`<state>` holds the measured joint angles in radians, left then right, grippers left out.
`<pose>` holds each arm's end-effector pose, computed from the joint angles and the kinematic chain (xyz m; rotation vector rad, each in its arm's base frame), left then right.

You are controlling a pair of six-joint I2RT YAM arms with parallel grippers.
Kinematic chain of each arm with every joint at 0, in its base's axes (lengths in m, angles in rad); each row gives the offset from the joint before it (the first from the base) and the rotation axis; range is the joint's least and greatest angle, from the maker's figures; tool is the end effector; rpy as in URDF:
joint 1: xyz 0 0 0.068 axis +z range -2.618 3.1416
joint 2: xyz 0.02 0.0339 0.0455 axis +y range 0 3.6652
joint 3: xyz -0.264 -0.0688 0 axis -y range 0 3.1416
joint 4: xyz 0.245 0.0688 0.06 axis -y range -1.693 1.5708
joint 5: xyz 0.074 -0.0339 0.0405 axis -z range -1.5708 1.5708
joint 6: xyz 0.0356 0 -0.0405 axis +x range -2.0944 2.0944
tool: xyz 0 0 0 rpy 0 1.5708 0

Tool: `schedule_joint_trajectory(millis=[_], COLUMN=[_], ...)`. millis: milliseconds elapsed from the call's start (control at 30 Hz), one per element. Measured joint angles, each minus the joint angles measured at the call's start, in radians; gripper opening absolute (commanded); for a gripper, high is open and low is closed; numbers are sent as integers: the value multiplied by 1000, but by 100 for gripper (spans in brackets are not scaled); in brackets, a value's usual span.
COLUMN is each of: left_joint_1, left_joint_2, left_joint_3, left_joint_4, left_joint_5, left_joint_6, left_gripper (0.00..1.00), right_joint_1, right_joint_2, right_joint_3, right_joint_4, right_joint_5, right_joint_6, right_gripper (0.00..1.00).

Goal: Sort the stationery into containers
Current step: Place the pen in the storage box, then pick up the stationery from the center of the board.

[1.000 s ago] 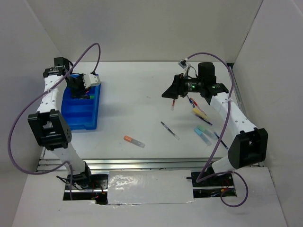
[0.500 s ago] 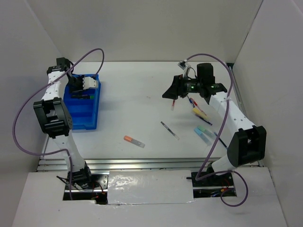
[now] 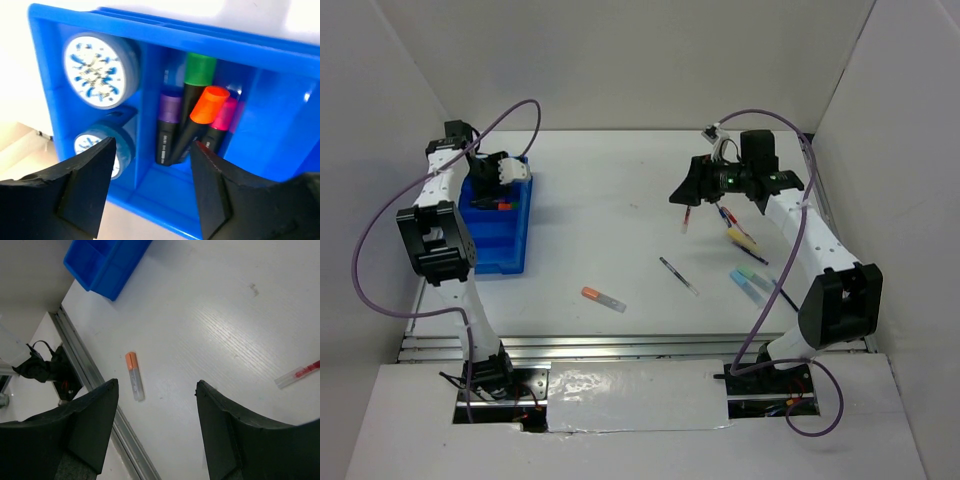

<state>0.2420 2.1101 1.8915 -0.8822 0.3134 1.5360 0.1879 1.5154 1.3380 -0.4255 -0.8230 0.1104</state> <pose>0.4459 0.0988 0.2493 1.6447 2.0139 0.2243 0.3272 0.0888 0.3372 -0.5580 2.0623 1.0613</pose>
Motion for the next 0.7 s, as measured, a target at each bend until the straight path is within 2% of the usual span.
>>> schedule_joint_trajectory(millis=[200,333,367,400,433,567,700], left_joint_1=[11,51,65,82,99,165,193], left_joint_2=[-48,-151,-204,-274,-349,-683,-950], left_joint_3=[71,150,128,96,49,-200,-443], left_joint_4=[-4,66,109,144,185,338,422], left_joint_5=[74,165,176,190,201,227,286], left_joint_6=[-138,-451,-555,-655,-760,-1122,-1370], left_gripper=[70,69,74,88,98,99,99], right_joint_1=[28,187,245,312,371,561,690], right_joint_2=[0,8,15,29,46,172,343], right_joint_3=[53,99,99,99,99,111,134], right_joint_4=[-112,-200,-213,-227,-237,-279,-317], right_joint_5=[109,277,313,346,374,475,562], right_joint_6=[-98,-208,-225,-241,-252,-288,-299], right_gripper=[68,67,67,67,67,66,66])
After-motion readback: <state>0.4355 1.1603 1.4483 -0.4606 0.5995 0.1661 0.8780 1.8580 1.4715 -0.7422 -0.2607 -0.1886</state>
